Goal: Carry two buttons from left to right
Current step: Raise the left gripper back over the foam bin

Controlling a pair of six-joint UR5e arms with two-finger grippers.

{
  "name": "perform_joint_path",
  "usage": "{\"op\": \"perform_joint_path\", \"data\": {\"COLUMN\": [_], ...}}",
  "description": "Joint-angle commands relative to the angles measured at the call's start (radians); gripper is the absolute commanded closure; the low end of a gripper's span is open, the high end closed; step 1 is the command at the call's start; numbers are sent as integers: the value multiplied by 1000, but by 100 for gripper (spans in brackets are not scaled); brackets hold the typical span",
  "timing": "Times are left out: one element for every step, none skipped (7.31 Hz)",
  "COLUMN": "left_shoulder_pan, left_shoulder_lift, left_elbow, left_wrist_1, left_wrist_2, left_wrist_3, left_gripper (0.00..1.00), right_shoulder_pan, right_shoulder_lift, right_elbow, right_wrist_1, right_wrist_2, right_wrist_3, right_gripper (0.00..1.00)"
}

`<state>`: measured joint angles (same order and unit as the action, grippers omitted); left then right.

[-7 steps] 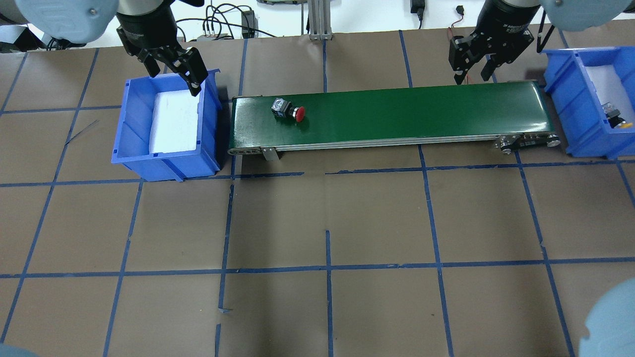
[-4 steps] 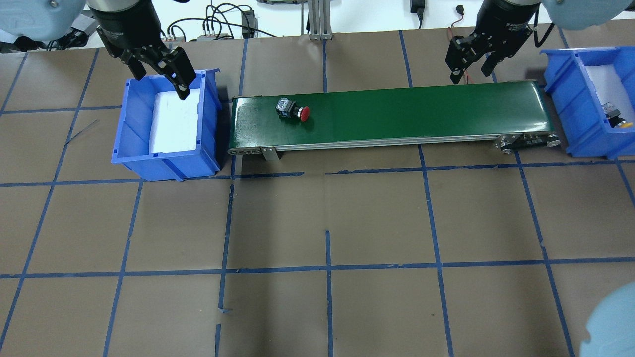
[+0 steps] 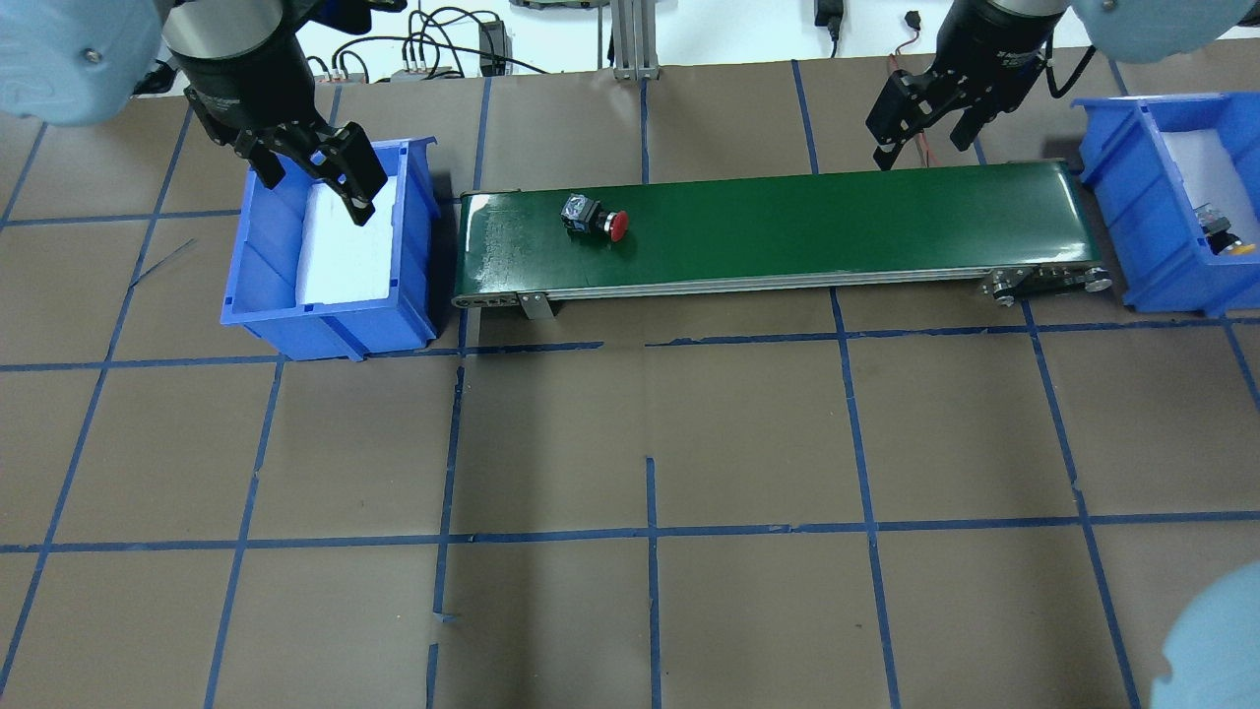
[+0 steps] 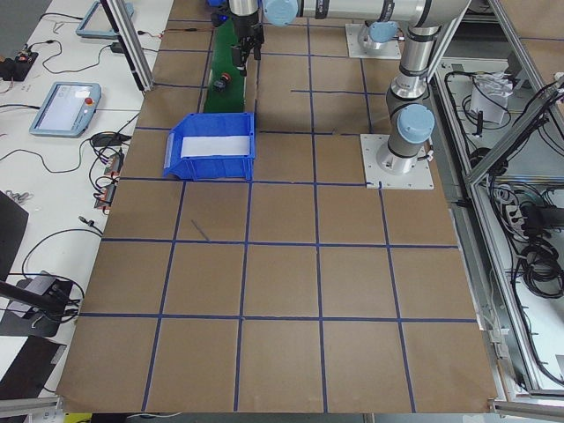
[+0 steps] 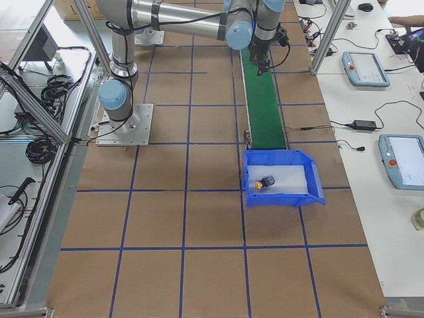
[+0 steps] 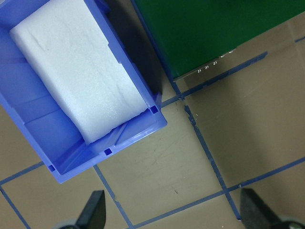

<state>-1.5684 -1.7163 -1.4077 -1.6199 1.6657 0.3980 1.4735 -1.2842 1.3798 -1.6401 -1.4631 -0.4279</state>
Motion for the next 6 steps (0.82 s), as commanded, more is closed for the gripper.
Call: {"op": "perform_joint_path", "data": {"left_shoulder_pan": [-2, -2, 1, 2, 1, -2], "left_shoulder_lift": [6, 6, 13, 17, 17, 20], "left_elbow": [0, 0, 4, 1, 1, 3], "left_wrist_1": [11, 12, 12, 27, 41, 40], "left_wrist_2": [-4, -4, -3, -3, -3, -3], "left_wrist_3": [-143, -143, -143, -145, -178, -226], "left_gripper": [0, 0, 0, 0, 0, 0], "right_shoulder_pan": [13, 34, 62, 91, 105, 114], "right_shoulder_lift": [8, 19, 46, 52, 52, 54], "right_elbow": [-7, -7, -1, -4, -10, -8], "right_wrist_1": [-7, -13, -74, -81, -81, -84], "right_wrist_2": [6, 1, -2, -3, -3, -3], "right_wrist_3": [-2, 1, -6, -8, -9, -31], "right_gripper": [6, 4, 3, 3, 3, 3]}}
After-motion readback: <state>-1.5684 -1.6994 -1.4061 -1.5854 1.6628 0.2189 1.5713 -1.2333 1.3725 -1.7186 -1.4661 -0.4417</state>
